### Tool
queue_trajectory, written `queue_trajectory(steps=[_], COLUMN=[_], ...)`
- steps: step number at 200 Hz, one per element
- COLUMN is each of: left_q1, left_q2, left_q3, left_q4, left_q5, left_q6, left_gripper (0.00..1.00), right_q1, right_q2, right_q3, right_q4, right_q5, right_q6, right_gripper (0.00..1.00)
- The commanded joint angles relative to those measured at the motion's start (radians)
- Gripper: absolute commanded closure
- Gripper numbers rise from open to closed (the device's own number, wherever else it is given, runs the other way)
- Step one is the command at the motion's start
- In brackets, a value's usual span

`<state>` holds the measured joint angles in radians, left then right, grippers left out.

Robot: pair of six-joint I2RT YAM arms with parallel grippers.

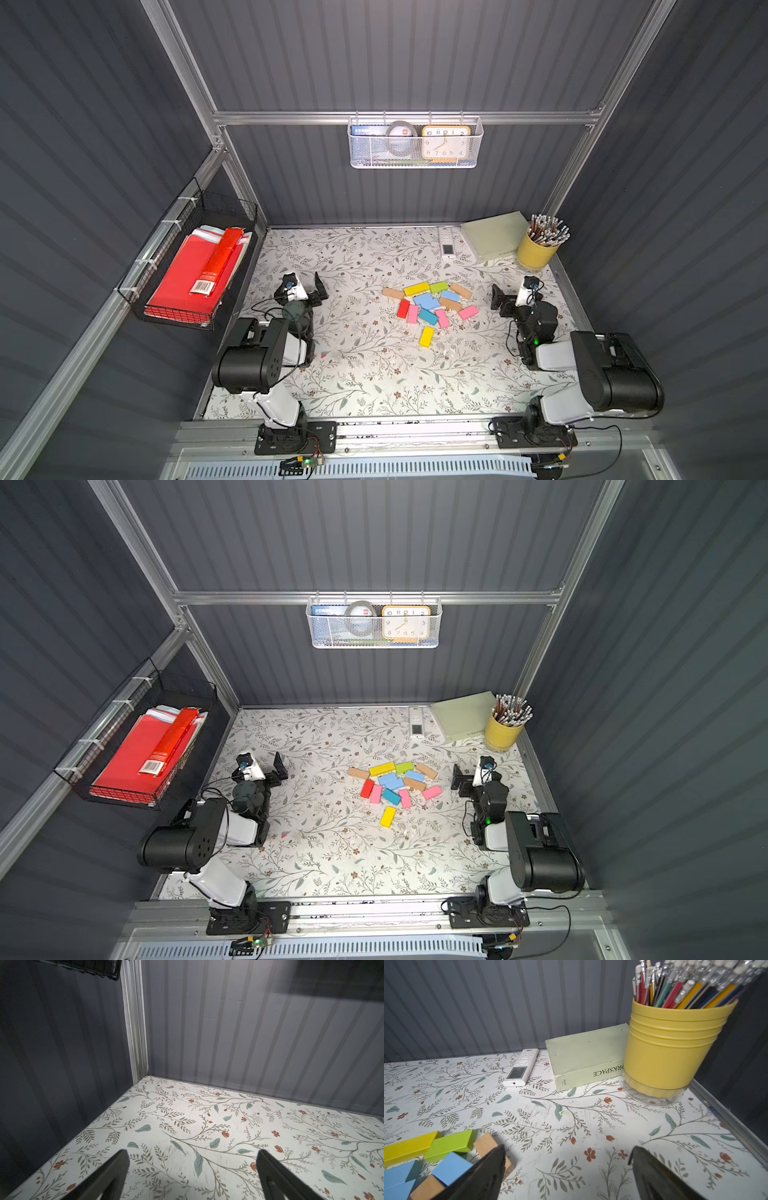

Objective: Assemble the number 8 with building blocks
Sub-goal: Move the building block to the center of the board.

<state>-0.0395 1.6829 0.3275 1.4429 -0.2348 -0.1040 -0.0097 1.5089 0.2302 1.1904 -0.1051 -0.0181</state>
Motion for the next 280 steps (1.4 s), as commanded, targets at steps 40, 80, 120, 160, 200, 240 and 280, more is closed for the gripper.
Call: queue_trajectory(steps=[40,80,120,160,200,240,280], left_q1=[0.007,0.007,0.009,0.007,0.007,0.006,-0.04], left_q2=[0.017,0.017,0.015,-0.076,-0.273,-0.348,-0.268], left_q3=[0.021,0.021,0.019,0.082,0.234,0.417,0.652], left_q4=[0.022,0.021,0.022,-0.168,-0.482,-0.756,-1.06], left_q5=[0.018,0.019,0.02,0.004,0.034,0.241,0.444], left_q6=[0.023,0.023,0.023,0.024,-0.059,-0.143,-0.081], left_gripper=[0.01,0.01,0.0,0.0,0.01,0.01,0.01], right_q1=[-0.004,-0.007,-0.006,-0.006,0.004,0.077,0.225], right_q2=[0.009,0.012,0.008,-0.064,-0.362,-0.546,-0.493], right_q3=[0.018,0.029,0.022,0.004,0.014,0.151,0.401], right_q4=[0.019,0.001,0.013,0.001,-0.239,-0.569,-0.871], right_q5=[0.009,0.039,0.038,0.083,0.098,0.004,-0.071], right_q6=[0.014,0.028,0.026,0.038,0.07,0.136,0.13], right_gripper=[0.01,0.01,0.01,0.07,0.07,0.06,0.04])
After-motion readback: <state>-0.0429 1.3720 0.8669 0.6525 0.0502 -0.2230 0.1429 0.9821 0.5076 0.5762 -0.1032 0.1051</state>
